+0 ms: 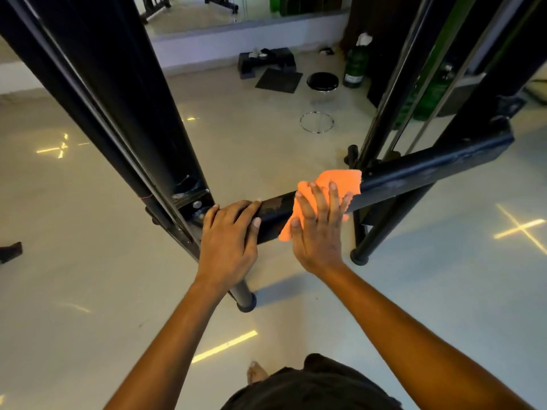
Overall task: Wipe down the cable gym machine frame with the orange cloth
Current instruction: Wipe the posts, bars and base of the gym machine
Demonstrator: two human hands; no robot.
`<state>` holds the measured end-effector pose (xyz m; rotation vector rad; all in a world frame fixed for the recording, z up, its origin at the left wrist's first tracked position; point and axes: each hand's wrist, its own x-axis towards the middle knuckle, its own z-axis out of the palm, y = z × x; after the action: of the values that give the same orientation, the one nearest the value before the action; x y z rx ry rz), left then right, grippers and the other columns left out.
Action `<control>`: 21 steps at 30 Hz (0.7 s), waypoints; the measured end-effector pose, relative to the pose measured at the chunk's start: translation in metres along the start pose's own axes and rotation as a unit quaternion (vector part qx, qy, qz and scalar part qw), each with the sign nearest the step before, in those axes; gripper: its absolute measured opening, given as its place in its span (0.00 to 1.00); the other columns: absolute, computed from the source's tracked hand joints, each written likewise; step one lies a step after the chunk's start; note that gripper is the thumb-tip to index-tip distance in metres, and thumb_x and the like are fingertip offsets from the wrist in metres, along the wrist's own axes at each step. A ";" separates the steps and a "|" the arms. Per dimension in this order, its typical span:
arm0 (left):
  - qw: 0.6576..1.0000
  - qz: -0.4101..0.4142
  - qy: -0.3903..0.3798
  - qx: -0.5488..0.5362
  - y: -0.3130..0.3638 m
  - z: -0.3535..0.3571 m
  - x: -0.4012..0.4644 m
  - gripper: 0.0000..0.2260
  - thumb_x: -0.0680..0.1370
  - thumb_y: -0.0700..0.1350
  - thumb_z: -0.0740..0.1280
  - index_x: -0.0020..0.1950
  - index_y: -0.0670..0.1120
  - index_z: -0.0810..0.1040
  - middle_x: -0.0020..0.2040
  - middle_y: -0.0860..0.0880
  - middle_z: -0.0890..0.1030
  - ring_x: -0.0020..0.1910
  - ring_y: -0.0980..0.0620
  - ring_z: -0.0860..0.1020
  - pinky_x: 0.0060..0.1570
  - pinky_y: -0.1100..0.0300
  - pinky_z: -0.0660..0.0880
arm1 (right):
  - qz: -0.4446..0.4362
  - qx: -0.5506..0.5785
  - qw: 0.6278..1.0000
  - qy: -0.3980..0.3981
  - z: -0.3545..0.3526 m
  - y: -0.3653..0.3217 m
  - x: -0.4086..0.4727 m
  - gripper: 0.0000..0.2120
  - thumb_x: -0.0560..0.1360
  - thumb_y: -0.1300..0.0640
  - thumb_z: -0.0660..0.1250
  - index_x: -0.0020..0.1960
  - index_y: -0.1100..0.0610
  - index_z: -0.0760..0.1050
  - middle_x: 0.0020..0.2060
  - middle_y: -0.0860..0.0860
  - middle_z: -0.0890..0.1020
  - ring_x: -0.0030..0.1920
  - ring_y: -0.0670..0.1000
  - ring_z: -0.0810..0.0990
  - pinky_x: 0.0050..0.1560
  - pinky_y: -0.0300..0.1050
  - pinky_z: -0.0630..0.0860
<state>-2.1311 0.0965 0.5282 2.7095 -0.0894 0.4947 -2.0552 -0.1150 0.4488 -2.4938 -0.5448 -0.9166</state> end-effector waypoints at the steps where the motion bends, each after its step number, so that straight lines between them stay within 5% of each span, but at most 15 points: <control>1: 1.000 -0.002 0.002 -0.001 0.001 0.001 0.000 0.19 0.88 0.52 0.57 0.77 0.51 0.76 0.71 0.51 0.79 0.71 0.49 0.74 0.80 0.41 0.59 | 0.024 0.007 1.000 0.003 0.006 -0.018 -0.001 0.25 0.88 0.50 0.58 0.83 0.55 0.61 0.84 0.61 0.62 0.86 0.70 0.51 0.81 0.78 0.44; 4: 1.000 0.001 0.012 -0.013 0.000 0.003 0.001 0.19 0.88 0.52 0.57 0.76 0.50 0.77 0.70 0.50 0.80 0.70 0.48 0.75 0.79 0.40 0.61 | 0.011 0.028 1.000 -0.006 0.014 -0.041 -0.005 0.25 0.89 0.49 0.58 0.83 0.54 0.61 0.84 0.60 0.63 0.85 0.71 0.51 0.81 0.79 0.44; 8: 1.000 0.007 -0.005 0.011 0.005 0.003 0.003 0.20 0.88 0.53 0.55 0.78 0.52 0.74 0.73 0.52 0.78 0.72 0.48 0.74 0.81 0.40 0.57 | -0.131 -0.039 0.990 -0.021 -0.011 0.030 0.002 0.28 0.87 0.50 0.65 0.84 0.52 0.60 0.84 0.58 0.62 0.85 0.66 0.57 0.84 0.73 0.48; 11: 0.999 0.013 -0.027 0.022 0.014 0.005 0.008 0.20 0.89 0.54 0.55 0.81 0.54 0.71 0.75 0.53 0.76 0.74 0.49 0.72 0.82 0.41 0.55 | -0.053 -0.056 0.997 -0.028 -0.031 0.068 0.011 0.30 0.87 0.52 0.66 0.85 0.53 0.59 0.85 0.58 0.61 0.86 0.65 0.53 0.84 0.72 0.46; 15: 1.000 -0.002 -0.021 0.021 0.032 0.011 0.015 0.19 0.89 0.51 0.58 0.80 0.54 0.72 0.75 0.53 0.76 0.73 0.48 0.72 0.79 0.42 0.60 | 0.020 -0.024 0.999 -0.007 -0.017 0.023 0.009 0.25 0.88 0.52 0.58 0.84 0.57 0.63 0.85 0.58 0.62 0.86 0.68 0.50 0.82 0.77 0.43; 18: 1.000 -0.016 -0.022 0.013 0.044 0.018 0.022 0.20 0.88 0.51 0.56 0.78 0.53 0.74 0.74 0.53 0.77 0.73 0.48 0.73 0.77 0.41 0.62 | -0.062 0.012 0.998 -0.007 -0.006 0.007 0.004 0.25 0.88 0.52 0.61 0.83 0.56 0.64 0.84 0.57 0.64 0.85 0.69 0.56 0.82 0.77 0.44; 21: 1.000 -0.027 -0.015 0.006 0.059 0.025 0.027 0.20 0.87 0.52 0.56 0.77 0.53 0.75 0.74 0.53 0.78 0.73 0.47 0.73 0.77 0.40 0.62 | -0.163 -0.018 0.986 -0.003 -0.015 0.064 0.012 0.27 0.87 0.49 0.65 0.84 0.52 0.63 0.84 0.56 0.64 0.85 0.65 0.59 0.83 0.74 0.52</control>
<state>-2.1047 0.0328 0.5368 2.7244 -0.0214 0.4413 -2.0227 -0.1736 0.4505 -2.4816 -0.9672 -1.0450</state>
